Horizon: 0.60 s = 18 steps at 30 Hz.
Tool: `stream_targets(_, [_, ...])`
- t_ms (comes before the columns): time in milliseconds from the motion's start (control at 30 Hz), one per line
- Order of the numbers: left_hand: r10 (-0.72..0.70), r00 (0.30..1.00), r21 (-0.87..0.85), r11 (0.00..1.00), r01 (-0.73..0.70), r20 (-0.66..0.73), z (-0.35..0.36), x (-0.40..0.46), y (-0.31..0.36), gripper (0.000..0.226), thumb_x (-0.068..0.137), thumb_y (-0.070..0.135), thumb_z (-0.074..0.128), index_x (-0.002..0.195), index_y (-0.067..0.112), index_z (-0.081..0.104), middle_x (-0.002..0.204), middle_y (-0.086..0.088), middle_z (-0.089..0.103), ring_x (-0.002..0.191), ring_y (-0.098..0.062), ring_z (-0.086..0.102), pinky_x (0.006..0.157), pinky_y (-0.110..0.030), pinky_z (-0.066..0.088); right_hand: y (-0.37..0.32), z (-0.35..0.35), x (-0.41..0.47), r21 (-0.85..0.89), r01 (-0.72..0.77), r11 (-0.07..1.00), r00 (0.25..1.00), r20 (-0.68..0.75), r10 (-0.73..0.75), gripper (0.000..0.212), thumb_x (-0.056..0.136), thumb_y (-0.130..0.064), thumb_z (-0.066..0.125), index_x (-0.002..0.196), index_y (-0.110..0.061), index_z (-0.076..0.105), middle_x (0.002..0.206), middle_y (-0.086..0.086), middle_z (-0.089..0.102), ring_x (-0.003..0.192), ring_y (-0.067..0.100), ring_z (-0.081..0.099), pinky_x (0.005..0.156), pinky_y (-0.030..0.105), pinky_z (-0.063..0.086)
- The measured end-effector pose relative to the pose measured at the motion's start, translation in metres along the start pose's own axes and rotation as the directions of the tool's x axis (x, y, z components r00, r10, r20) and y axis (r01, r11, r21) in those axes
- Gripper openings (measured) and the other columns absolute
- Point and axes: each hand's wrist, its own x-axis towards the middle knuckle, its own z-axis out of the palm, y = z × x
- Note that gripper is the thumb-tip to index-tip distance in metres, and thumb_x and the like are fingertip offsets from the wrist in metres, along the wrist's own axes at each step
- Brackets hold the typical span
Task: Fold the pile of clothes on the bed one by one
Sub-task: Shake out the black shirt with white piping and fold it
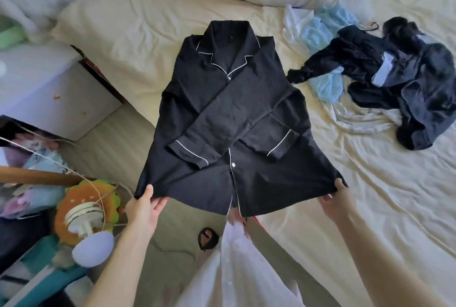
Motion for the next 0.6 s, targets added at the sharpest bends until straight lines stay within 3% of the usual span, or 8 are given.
stream_targets(133, [0.009, 0.998, -0.033, 0.999, -0.007, 0.057, 0.022, -0.001, 0.021, 0.037, 0.098, 0.01, 0.048, 0.133, -0.001, 0.041, 0.117, -0.019, 0.05, 0.104, -0.03, 0.053, 0.09, -0.04, 0.048, -0.011, 0.02, -0.006, -0.125, 0.095, 0.988, 0.991, 0.103, -0.083, 0.039, 0.1, -0.028, 0.045, 0.138, -0.02, 0.044, 0.133, -0.002, 0.052, 0.11, 0.019, 0.054, 0.094, 0.04, 0.042])
stream_targets(367, [0.051, 0.991, -0.078, 0.996, -0.041, 0.127, 0.077, 0.013, 0.077, 0.014, 0.098, 0.005, 0.047, 0.108, -0.004, 0.047, 0.098, -0.023, 0.059, 0.085, -0.029, 0.064, 0.082, -0.04, 0.053, -0.059, 0.072, 0.004, -0.071, 0.176, 0.982, 0.967, 0.197, -0.159, 0.036, 0.1, -0.026, 0.047, 0.135, -0.018, 0.043, 0.125, 0.0, 0.053, 0.095, 0.015, 0.059, 0.079, 0.035, 0.049])
stream_targets(467, [0.065, 0.988, -0.103, 0.993, -0.051, 0.139, 0.109, 0.033, 0.104, 0.015, 0.098, 0.005, 0.047, 0.11, -0.003, 0.046, 0.096, -0.024, 0.059, 0.083, -0.03, 0.066, 0.072, -0.038, 0.057, -0.087, 0.107, 0.021, -0.052, 0.192, 0.98, 0.966, 0.184, -0.18, 0.036, 0.098, -0.028, 0.05, 0.133, -0.019, 0.044, 0.123, -0.001, 0.053, 0.092, 0.014, 0.06, 0.067, 0.031, 0.05])
stream_targets(600, [0.068, 0.986, -0.115, 0.992, -0.051, 0.15, 0.16, 0.072, 0.142, 0.016, 0.099, 0.007, 0.044, 0.113, 0.0, 0.046, 0.096, -0.022, 0.059, 0.081, -0.028, 0.066, 0.066, -0.037, 0.059, -0.122, 0.17, 0.053, -0.036, 0.179, 0.983, 0.969, 0.178, -0.17, 0.037, 0.097, -0.032, 0.05, 0.132, -0.022, 0.044, 0.119, 0.002, 0.055, 0.095, 0.016, 0.06, 0.073, 0.032, 0.053])
